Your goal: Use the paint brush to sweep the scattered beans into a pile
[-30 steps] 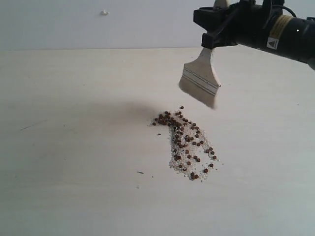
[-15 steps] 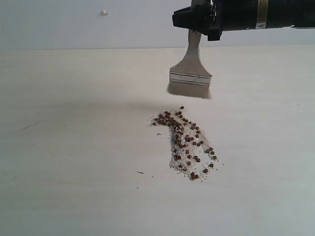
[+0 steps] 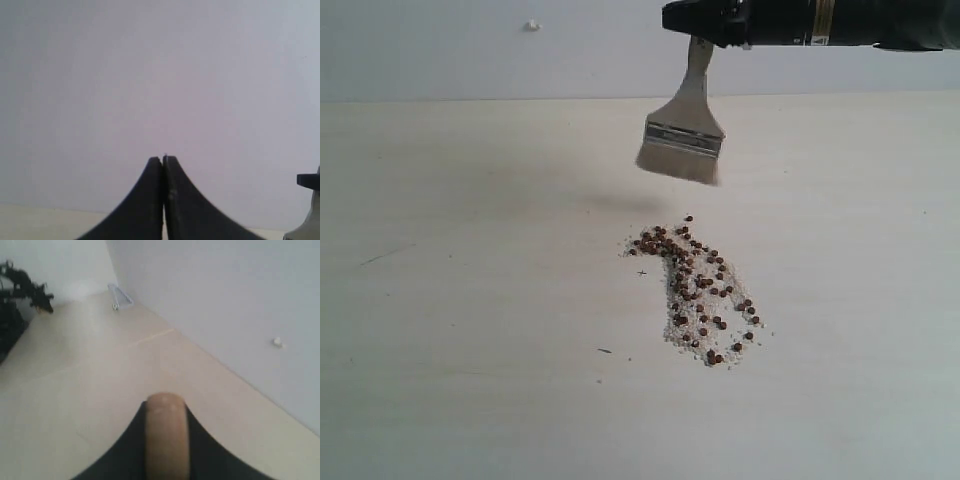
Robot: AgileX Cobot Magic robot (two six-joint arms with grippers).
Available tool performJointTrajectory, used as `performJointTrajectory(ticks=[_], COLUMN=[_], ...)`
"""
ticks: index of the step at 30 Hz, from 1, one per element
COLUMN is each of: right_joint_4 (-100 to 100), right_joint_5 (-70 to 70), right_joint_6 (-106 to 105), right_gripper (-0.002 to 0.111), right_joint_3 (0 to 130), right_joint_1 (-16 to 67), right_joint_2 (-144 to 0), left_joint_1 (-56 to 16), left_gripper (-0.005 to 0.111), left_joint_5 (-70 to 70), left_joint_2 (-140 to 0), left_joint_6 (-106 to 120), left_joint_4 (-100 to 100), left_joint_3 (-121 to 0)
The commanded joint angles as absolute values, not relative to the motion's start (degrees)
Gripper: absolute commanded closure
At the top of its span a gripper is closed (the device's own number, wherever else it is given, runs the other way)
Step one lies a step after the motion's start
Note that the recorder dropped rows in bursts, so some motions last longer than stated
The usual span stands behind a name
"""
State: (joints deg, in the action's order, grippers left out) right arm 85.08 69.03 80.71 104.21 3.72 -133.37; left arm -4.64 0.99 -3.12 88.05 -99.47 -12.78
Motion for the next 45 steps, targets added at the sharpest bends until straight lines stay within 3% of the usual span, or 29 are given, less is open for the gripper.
performJointTrajectory(ticks=[1,5,11,15,19,24,29,35,39,45], right_joint_4=[81.1,83.2,96.0,92.1,78.8,46.9,4.2,-38.6,-37.5,-30.0], right_joint_5=[70.0,70.0,55.0,51.4,43.8,42.1,43.0,55.9,62.3,57.2], right_joint_6=[87.2,92.5,100.8,97.9,87.2,64.9,35.5,8.8,5.6,7.1], right_gripper=[0.108,0.108,0.108,0.108,0.108,0.108,0.108,0.108,0.108,0.108], right_joint_3=[104.9,103.9,96.2,86.9,76.0,60.6,48.2,43.3,43.3,43.3], right_joint_1=[4.4,5.0,5.2,5.6,6.4,9.7,20.4,37.1,41.5,41.9], right_joint_2=[-130.9,-128.1,-119.7,-114.2,-108.3,-102.0,-99.7,-99.8,-99.8,-99.7], left_joint_1=[-4.5,-4.5,-4.5,-4.5,-4.5,-4.5,-4.5,-4.5,-4.5,-4.5], left_gripper=[0.107,0.107,0.107,0.107,0.107,0.107,0.107,0.107,0.107,0.107], left_joint_5=[1.1,1.1,1.1,1.1,1.1,1.1,1.1,1.1,1.1,1.1], left_joint_2=[-3.1,-3.1,-3.1,-3.1,-3.1,-3.1,-3.1,-3.1,-3.1,-3.1], left_joint_6=[88.2,88.2,88.2,88.2,88.2,88.2,88.2,88.2,88.2,88.2], left_joint_4=[-99.9,-99.9,-99.9,-99.9,-99.9,-99.9,-99.9,-99.9,-99.9,-99.9], left_joint_3=[-12.6,-12.6,-12.6,-12.6,-12.6,-12.6,-12.6,-12.6,-12.6,-12.6])
